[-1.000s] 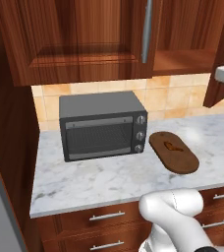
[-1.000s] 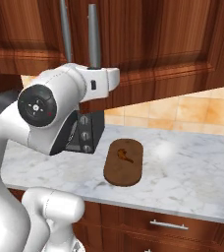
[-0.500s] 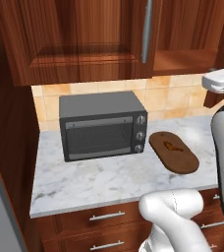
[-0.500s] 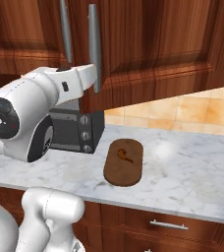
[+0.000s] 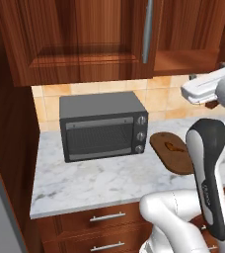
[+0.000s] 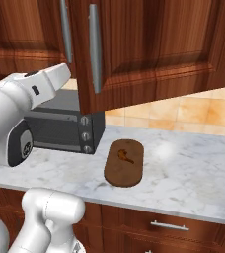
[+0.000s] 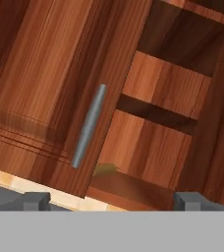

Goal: Open the cabinet, retrieve the rolling pin, and place it next to the meat on the cutting board to prepare for tenderizing.

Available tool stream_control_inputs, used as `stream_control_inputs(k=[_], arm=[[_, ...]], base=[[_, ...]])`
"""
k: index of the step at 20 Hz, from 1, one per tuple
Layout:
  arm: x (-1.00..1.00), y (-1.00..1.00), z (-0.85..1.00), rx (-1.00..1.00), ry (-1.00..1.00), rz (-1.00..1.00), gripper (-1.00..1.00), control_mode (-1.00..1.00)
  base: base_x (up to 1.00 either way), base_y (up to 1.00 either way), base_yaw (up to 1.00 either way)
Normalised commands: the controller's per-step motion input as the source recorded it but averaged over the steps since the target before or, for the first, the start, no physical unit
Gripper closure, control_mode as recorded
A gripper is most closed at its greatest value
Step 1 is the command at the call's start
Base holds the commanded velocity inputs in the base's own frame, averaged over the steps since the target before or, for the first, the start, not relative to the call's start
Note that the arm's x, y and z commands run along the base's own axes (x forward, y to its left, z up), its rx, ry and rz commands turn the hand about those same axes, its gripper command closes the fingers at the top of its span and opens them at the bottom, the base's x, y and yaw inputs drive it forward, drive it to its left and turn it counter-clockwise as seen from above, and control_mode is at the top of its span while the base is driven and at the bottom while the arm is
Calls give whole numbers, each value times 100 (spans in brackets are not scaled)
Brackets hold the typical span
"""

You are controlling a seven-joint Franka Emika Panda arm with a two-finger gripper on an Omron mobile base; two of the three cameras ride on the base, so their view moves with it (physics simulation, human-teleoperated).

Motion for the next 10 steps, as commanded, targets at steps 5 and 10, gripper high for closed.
stream_control_inputs(k=[5, 10], arm=[[32, 43, -10, -12, 9, -8, -100, -100], [49, 21, -26, -10, 14, -11, -100, -100]], base=[[0, 0, 0], [0, 0, 0]])
